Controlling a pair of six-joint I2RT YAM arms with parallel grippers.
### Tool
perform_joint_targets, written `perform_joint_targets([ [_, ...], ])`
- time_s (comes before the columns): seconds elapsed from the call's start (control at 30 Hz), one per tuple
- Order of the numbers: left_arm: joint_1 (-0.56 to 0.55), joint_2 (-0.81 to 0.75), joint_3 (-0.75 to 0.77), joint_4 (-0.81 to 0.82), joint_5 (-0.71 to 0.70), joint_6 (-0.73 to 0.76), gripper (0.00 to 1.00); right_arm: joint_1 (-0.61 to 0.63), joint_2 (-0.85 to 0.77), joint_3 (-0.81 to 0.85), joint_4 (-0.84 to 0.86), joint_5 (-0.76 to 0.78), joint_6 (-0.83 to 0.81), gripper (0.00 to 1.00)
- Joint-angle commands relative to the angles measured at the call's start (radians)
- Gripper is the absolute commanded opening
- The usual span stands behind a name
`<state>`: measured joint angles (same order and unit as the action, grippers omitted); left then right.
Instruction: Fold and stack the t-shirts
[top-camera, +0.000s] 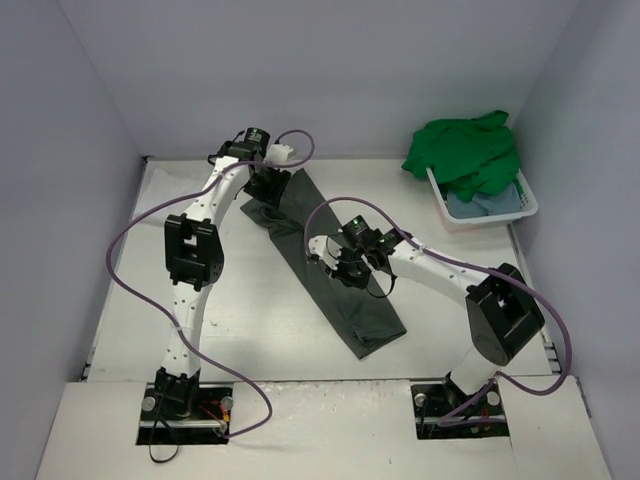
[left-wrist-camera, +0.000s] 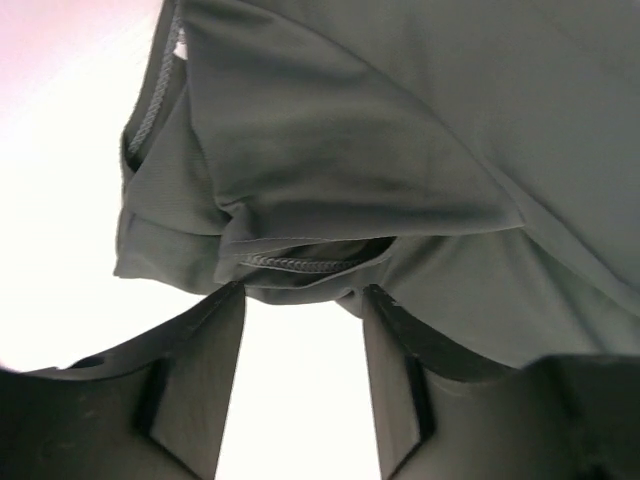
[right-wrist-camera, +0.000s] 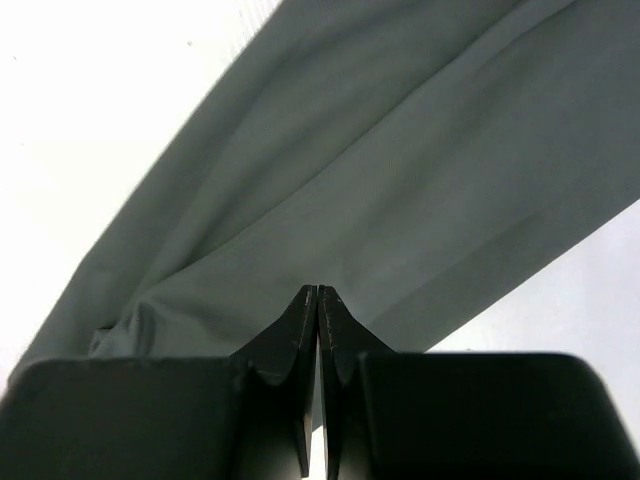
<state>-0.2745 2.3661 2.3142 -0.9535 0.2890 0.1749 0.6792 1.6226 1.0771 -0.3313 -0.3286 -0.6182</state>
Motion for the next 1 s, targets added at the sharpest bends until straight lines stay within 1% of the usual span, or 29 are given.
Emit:
perform_joint_targets([
  [0.0, 0.003, -0.050, 0.020, 0.021, 0.061, -0.034, 0.44, -0.018, 0.005, -0.012, 0.040, -0.009, -0.025, 0.00],
  [0.03, 0.001, -0.041, 0.028, 0.018, 0.067, -0.035, 0.38, -0.023, 0.014, -0.014, 0.043, -0.009, -0.029, 0.00],
  [0.07, 0.000, -0.018, 0.051, 0.015, 0.075, -0.037, 0.35, -0.032, 0.019, -0.017, 0.044, -0.013, -0.029, 0.00],
  [0.1, 0.000, -0.005, 0.065, 0.009, 0.075, -0.040, 0.27, -0.035, 0.026, -0.023, 0.049, -0.018, -0.034, 0.00],
  [0.2, 0.000, 0.025, 0.102, 0.012, 0.084, -0.052, 0.16, -0.047, 0.046, -0.037, 0.058, -0.023, -0.040, 0.00],
  [0.23, 0.000, 0.034, 0.106, 0.013, 0.091, -0.057, 0.10, -0.049, 0.051, -0.040, 0.060, -0.024, -0.041, 0.00],
  [0.37, -0.002, 0.071, 0.129, 0.015, 0.165, -0.083, 0.01, -0.049, 0.069, -0.045, 0.063, -0.032, -0.046, 0.00],
  [0.53, -0.009, 0.117, 0.148, 0.010, 0.197, -0.095, 0.00, -0.049, 0.083, -0.039, 0.061, -0.036, -0.044, 0.00],
  [0.67, -0.009, 0.122, 0.114, 0.010, 0.239, -0.106, 0.00, -0.049, 0.083, -0.037, 0.060, -0.033, -0.044, 0.00],
  [0.8, -0.009, 0.090, 0.042, -0.001, 0.245, -0.092, 0.00, -0.049, 0.083, -0.037, 0.058, -0.030, -0.045, 0.00],
  [0.97, -0.006, 0.006, -0.070, -0.001, 0.193, -0.049, 0.00, -0.049, 0.083, -0.036, 0.058, -0.036, -0.040, 0.00],
])
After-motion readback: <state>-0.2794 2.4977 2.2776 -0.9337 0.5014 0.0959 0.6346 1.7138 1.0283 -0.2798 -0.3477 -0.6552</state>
